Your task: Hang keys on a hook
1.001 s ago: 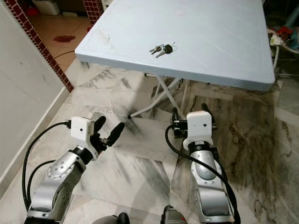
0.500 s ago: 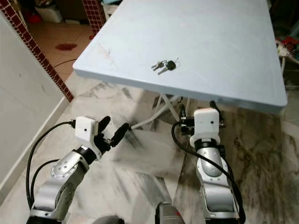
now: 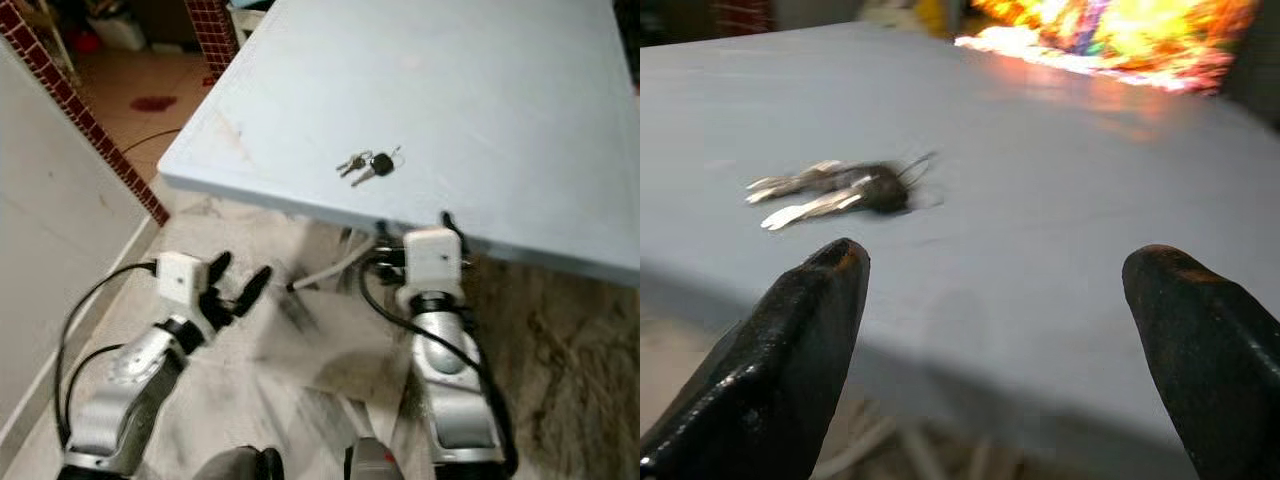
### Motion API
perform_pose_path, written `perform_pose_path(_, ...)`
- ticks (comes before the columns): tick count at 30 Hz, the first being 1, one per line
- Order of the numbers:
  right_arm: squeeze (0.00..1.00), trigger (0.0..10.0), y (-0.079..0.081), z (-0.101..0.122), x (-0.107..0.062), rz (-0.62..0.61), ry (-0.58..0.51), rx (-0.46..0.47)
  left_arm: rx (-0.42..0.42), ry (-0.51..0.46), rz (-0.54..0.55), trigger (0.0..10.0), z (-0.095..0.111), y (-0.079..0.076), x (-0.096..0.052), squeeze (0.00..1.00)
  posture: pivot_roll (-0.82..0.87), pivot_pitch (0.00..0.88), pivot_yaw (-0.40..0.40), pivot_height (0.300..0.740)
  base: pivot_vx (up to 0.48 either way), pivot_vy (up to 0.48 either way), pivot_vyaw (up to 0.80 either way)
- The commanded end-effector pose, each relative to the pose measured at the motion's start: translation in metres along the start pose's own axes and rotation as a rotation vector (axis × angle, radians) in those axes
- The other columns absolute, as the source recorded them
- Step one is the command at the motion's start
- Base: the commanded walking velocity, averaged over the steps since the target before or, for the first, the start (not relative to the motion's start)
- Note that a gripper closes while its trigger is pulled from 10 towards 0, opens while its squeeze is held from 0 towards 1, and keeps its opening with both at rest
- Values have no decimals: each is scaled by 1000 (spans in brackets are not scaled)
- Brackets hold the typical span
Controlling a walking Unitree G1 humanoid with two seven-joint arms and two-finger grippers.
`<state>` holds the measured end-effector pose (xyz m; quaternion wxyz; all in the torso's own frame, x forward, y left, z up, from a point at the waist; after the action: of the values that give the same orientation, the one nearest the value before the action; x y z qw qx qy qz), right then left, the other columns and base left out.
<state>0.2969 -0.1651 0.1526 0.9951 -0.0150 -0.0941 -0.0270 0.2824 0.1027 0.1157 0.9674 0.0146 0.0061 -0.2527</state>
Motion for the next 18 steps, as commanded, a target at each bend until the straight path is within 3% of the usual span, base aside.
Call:
perform_pose_path(1,0,10000,9,0,-1,16,2,17,14,16,25,10000,-3,8,-7,0,-43,212,77,740,401,0,0)
perform_pose_path(9,0,10000,11,-1,-1,20,7,32,15,24,27,10000,-5,8,-8,0,-41,212,81,740,317,0,0)
perform_pose_path(18,0,10000,19,5,5,18,19,93,22,35,25,10000,-7,8,-10,0,-39,215,87,740,0,0,0)
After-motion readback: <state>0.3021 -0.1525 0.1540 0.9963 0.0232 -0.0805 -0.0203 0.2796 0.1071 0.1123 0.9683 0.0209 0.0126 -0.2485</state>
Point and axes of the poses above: a point about 5 cm out from each wrist's last joint towards the gripper, its own x axis pointing out of the wrist towards the gripper, its own z axis along the axis of the wrist's last joint, y = z × x, the point moved 1 cm from there along x, pointing out of the wrist towards the gripper, and after that the axes turned 10 degrees about x, right-handed, at the moved point
